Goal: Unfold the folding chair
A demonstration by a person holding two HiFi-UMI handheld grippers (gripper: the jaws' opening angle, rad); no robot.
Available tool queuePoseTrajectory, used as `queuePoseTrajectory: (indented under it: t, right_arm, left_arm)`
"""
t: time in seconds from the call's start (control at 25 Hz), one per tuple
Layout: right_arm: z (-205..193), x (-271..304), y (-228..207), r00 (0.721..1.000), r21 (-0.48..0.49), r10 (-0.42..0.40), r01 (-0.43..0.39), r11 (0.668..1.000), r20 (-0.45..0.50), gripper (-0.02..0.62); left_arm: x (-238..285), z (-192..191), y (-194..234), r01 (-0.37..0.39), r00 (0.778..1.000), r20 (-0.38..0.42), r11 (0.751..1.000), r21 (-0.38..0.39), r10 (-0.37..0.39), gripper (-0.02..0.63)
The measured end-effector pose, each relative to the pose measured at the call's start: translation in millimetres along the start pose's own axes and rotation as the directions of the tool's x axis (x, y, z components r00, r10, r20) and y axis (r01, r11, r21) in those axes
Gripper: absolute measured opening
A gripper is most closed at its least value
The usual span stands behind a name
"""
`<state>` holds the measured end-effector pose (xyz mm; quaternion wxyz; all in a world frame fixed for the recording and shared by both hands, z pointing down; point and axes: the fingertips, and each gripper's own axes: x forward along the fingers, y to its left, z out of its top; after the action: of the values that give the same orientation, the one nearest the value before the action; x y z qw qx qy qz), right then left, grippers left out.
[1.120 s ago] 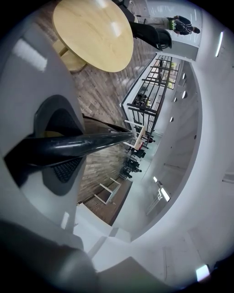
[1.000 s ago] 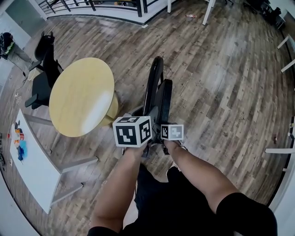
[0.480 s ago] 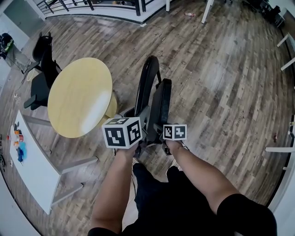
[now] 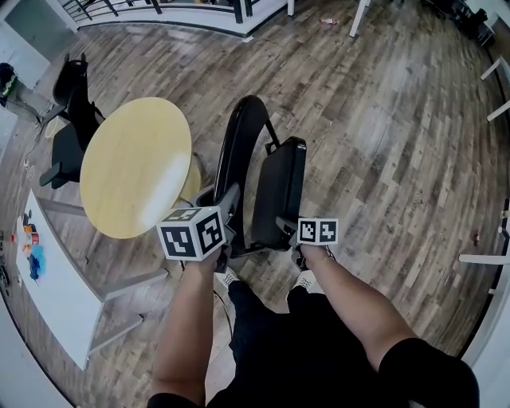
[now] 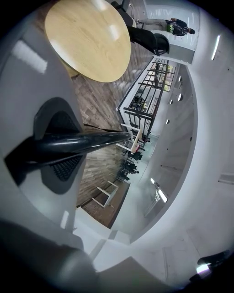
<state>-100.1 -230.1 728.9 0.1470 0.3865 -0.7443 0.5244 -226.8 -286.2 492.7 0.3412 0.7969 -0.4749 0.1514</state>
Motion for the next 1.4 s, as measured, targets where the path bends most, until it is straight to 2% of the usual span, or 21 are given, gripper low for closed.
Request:
queuePoseTrajectory:
  t: [0.28,0.52,0.76,0.96,1.24,1.4]
  right_arm:
    - [-3,-4,-12,0.998,0.037,0.06,-0.059,0.998,-0.005,0.201]
    - [-11,-13,-37,0.993,0.089,0.113,-0.112,0.99,-0.011,0.198]
    - [-20,-29,-77,0.99,0.145,0.142,-0.14,0.98,-0.003,0.198]
    - [-26,-37,-103,0.983,0.188,0.185,-0.184,0.965,0.011,0.198]
    - [-34,-42,-132,0.964,0.214,0.265,-0.263,0.941,0.02,0.198]
    - [-42,-45,-151,0.951,0.235,0.306,-0.305,0.923,0.034,0.198]
  left_arm:
    - [-4,0,22,0.027,0.999,0.019,0.999,-0.027,-0.027,0.104]
    - [-5,-5,48,-0.008,0.999,0.043,1.0,-0.012,0.008,0.104]
    - [1,-13,57,0.011,0.999,0.053,0.999,-0.039,-0.008,0.104]
    - [5,-20,67,0.017,0.998,0.056,0.998,-0.054,-0.013,0.104]
    - [9,-30,89,-0.027,0.998,0.062,0.998,-0.053,0.03,0.11]
    - [11,-37,96,-0.026,0.997,0.066,0.998,-0.061,0.03,0.112]
